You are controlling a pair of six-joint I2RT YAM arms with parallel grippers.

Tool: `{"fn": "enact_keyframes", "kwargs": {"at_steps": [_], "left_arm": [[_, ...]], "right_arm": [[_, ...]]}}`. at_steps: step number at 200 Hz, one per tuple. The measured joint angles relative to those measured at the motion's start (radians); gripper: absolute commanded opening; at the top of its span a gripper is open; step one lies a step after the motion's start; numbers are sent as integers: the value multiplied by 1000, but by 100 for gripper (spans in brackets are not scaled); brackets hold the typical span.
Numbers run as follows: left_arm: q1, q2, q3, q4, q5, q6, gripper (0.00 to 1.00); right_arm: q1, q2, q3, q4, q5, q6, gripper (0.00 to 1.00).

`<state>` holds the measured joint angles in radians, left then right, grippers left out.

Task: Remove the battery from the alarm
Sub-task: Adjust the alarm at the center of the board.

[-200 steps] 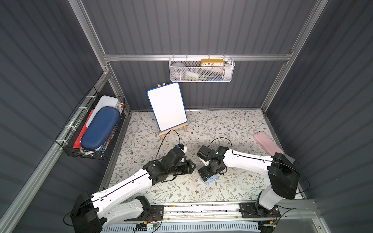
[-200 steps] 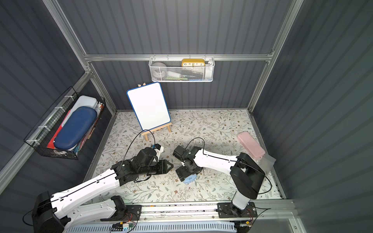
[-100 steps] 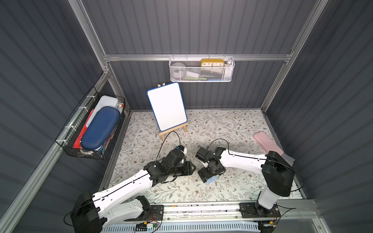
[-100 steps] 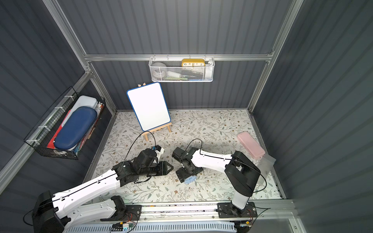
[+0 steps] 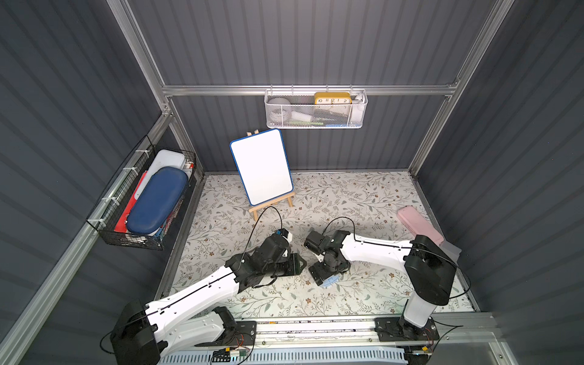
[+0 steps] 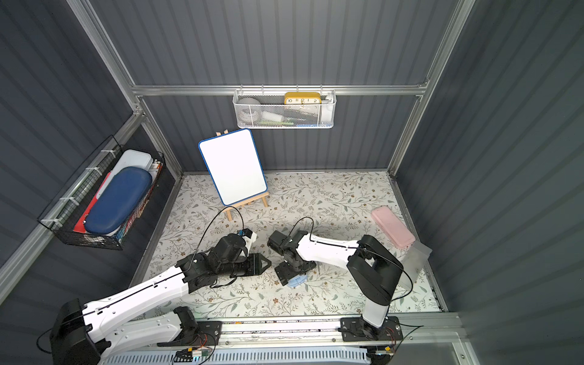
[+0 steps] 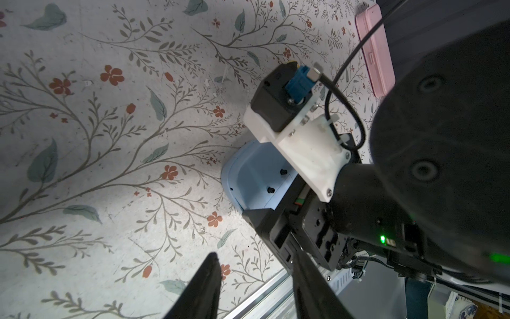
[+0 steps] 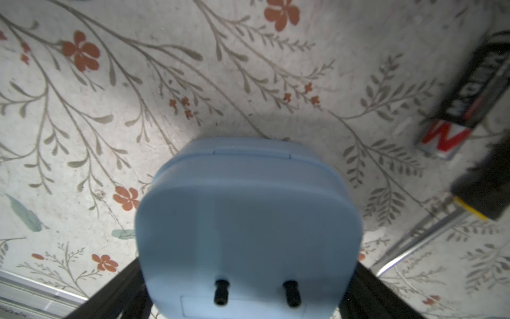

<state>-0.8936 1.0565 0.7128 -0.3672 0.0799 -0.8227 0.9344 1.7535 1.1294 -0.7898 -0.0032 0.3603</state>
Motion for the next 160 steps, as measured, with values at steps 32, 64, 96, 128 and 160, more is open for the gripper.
{"fn": "enact_keyframes", "kwargs": {"at_steps": [32, 64, 96, 128, 160], "left_arm": [[0, -31, -1, -9, -23, -13, 52], [0, -32, -5, -7, -29, -17, 56], [8, -7, -14, 4, -21, -6, 64], [71, 43, -18, 47, 74, 39, 64], [225, 75, -71, 132, 247, 84, 66]], "right_arm": [[3, -43, -46, 53, 8, -1, 82], [3, -95, -98, 87, 6, -7, 81], [3, -140, -135, 95, 3, -20, 81], [4, -185, -167, 122, 0, -27, 80], [6, -236, -195, 134, 0, -33, 80]]}}
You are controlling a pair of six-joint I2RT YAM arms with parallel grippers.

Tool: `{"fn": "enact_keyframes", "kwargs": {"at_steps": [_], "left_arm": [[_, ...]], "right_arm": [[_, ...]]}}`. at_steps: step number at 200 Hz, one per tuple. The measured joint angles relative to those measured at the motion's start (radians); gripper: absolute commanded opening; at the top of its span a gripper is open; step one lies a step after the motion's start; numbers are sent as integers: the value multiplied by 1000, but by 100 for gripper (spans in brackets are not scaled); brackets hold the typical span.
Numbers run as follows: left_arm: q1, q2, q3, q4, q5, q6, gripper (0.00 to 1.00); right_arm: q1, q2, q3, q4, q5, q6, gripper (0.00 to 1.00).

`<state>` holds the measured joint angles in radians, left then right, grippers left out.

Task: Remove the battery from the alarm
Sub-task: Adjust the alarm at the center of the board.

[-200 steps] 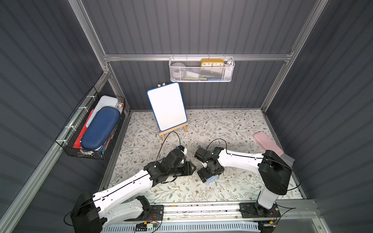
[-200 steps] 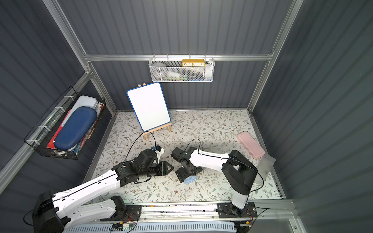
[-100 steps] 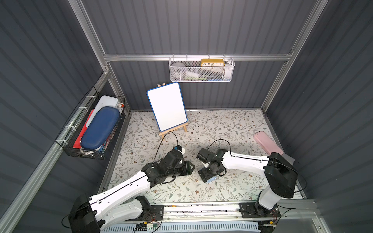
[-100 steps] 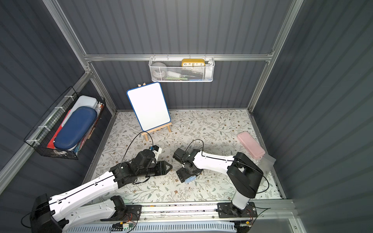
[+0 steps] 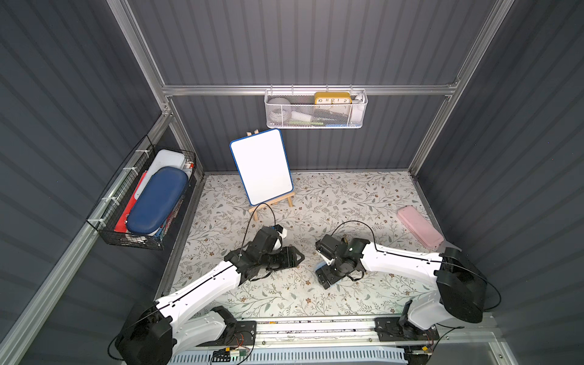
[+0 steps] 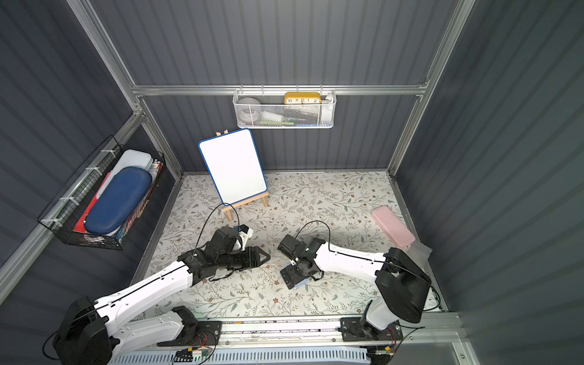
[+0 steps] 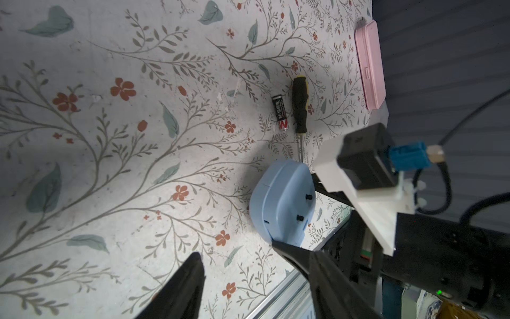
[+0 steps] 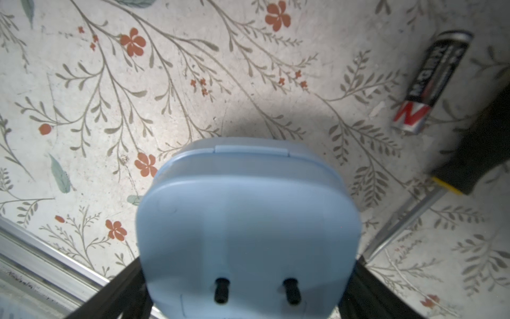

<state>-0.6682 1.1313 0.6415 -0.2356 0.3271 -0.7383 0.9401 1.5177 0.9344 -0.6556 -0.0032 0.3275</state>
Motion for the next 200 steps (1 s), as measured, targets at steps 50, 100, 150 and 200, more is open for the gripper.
{"fn": "enact_keyframes", "kwargs": {"at_steps": [50, 100, 150, 200], "left_arm": [[51, 165, -3, 120, 274, 102, 73], [51, 291, 18, 158, 377, 181, 83], [54, 372, 63, 209, 431, 201, 85], [55, 478, 76, 245, 507, 219, 85]], "right_arm": [[7, -37, -14, 19, -1, -6, 80], [11, -42, -15, 29, -4, -16, 81], [25, -67, -24, 35, -16, -23, 80], [31, -91, -32, 50, -16, -23, 80]]}}
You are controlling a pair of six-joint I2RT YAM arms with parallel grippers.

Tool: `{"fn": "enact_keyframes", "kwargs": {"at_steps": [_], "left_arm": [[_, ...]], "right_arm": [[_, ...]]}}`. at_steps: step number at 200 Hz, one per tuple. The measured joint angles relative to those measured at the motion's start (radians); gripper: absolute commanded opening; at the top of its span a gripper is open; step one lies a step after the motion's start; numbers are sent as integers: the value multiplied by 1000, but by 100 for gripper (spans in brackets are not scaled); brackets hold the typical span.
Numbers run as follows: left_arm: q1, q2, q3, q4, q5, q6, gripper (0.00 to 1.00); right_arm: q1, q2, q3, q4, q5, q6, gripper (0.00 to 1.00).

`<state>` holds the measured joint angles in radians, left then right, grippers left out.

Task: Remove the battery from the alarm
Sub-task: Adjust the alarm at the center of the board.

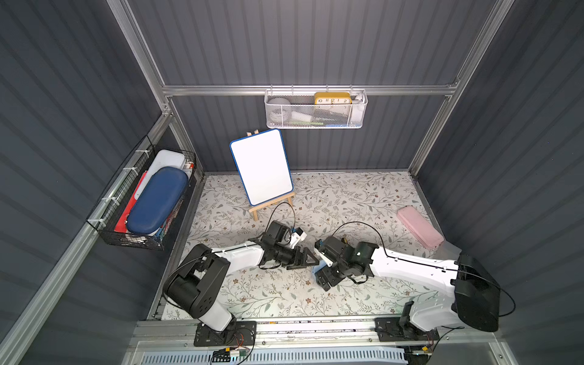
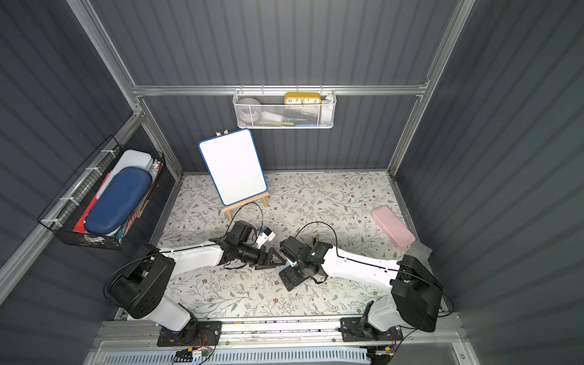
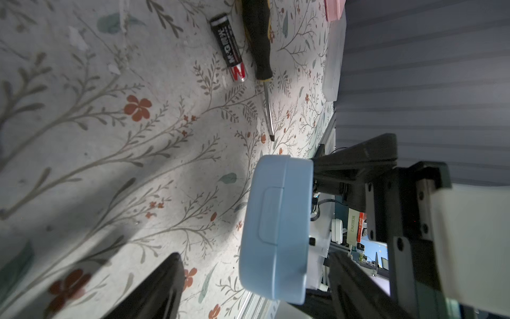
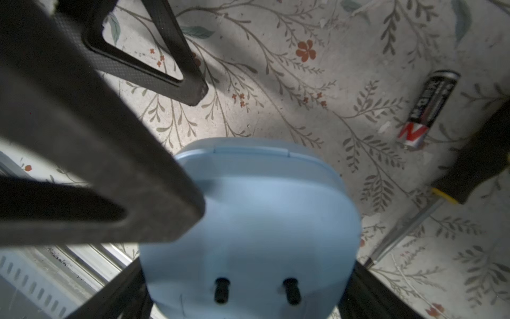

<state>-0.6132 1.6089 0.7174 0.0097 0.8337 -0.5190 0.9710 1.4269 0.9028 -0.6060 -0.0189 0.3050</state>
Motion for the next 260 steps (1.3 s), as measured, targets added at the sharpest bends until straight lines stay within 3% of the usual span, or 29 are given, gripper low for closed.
{"fn": "enact_keyframes", "kwargs": {"at_steps": [76, 209, 245, 260], "left_arm": [[0, 11, 0, 64, 97, 1, 82], [0, 76, -1, 97, 162, 7, 77], [0, 76, -1, 107, 188, 8, 69], [-2, 77, -1, 113, 196, 7, 62]], "right_arm": [[5, 0, -13, 17, 0, 0, 80], [18, -12, -13, 38, 16, 0, 80], [20, -6, -10, 41, 19, 1, 79], [22, -3, -9, 45, 20, 1, 79]]}}
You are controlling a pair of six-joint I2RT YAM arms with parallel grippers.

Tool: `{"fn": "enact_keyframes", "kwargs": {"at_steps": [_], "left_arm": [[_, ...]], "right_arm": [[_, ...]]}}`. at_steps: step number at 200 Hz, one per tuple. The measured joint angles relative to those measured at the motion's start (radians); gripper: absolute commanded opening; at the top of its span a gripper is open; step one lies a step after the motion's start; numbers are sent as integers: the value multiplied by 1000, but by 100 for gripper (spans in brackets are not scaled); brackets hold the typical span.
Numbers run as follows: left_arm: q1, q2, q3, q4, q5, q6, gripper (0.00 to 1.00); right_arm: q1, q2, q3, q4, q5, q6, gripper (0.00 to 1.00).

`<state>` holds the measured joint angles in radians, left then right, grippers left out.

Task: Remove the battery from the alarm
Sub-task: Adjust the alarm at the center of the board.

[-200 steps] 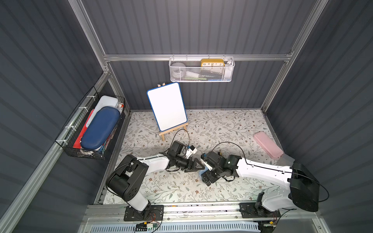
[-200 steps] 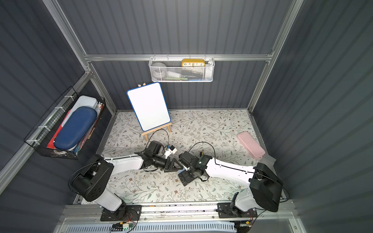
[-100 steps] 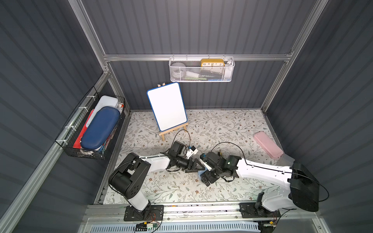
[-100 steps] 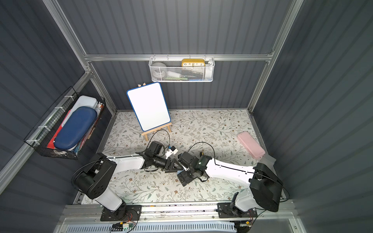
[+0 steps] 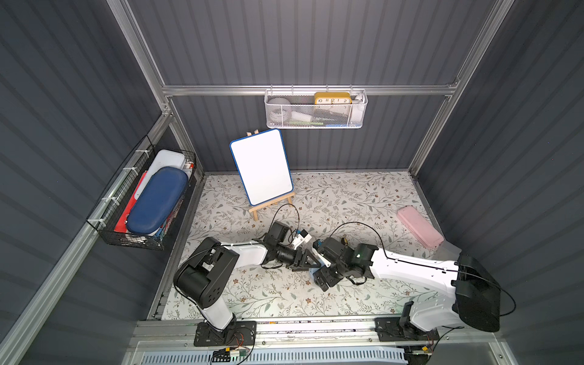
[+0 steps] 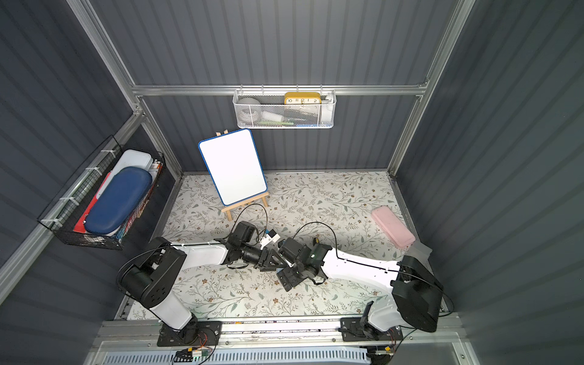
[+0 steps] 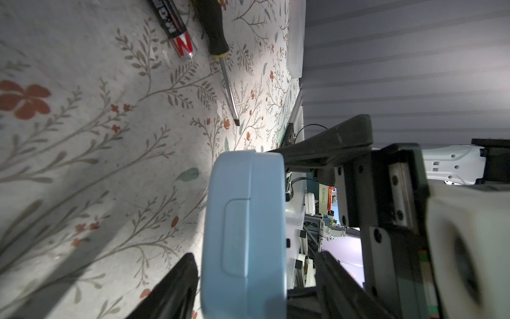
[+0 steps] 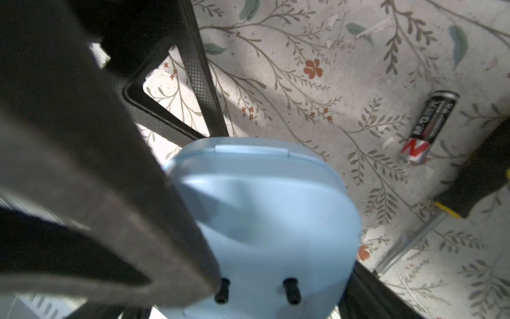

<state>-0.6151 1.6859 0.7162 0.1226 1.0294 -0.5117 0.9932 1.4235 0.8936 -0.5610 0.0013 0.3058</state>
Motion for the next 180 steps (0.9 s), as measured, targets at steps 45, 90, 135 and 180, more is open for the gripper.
{"fn": "enact_keyframes", "kwargs": {"at_steps": [45, 90, 135, 180], "left_arm": [[-2, 10, -6, 14, 2, 5, 46], [-6, 15, -6, 20, 6, 8, 25], [-6, 13, -6, 18, -2, 14, 5], [-8, -12, 23, -47, -58, 35, 0]], "right_arm": [[3, 0, 5, 0, 5, 0, 79], [6, 0, 6, -8, 15, -1, 79], [6, 6, 13, -14, 21, 0, 98], [6, -10, 13, -11, 43, 1, 99]]}}
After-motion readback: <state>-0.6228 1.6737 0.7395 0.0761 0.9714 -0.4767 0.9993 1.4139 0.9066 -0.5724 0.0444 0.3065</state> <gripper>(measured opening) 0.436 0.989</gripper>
